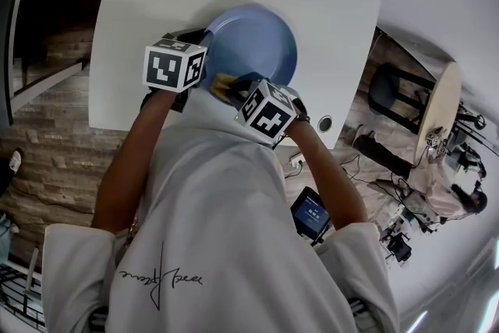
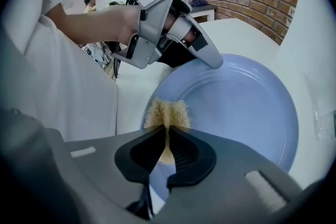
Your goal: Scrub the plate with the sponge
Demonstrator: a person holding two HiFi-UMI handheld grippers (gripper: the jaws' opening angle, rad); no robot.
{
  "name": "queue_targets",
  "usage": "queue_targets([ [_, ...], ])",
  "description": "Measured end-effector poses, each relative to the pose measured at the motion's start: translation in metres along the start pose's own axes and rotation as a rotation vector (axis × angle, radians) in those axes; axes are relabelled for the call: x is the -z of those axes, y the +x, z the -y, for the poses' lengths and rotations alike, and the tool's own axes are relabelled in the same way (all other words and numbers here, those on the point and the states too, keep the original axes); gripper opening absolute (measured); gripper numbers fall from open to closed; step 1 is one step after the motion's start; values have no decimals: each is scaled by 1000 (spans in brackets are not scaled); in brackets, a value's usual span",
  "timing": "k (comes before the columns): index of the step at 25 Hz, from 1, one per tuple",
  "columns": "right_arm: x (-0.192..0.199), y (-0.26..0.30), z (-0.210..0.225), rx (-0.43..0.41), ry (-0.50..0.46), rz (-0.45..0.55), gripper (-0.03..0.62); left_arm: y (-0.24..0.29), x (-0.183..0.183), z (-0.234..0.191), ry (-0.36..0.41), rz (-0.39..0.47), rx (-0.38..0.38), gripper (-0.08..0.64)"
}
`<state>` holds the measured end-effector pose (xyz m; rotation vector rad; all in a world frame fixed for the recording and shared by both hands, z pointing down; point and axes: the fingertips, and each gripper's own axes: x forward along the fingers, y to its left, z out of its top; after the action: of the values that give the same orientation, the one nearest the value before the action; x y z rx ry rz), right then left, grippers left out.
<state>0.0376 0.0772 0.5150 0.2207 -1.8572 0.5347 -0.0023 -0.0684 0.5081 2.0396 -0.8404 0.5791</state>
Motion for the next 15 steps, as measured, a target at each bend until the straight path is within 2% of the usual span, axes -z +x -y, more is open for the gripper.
queue_targets([
  [15, 20, -5, 2, -13, 11, -25, 31, 1, 1, 1, 6, -1, 0, 31],
])
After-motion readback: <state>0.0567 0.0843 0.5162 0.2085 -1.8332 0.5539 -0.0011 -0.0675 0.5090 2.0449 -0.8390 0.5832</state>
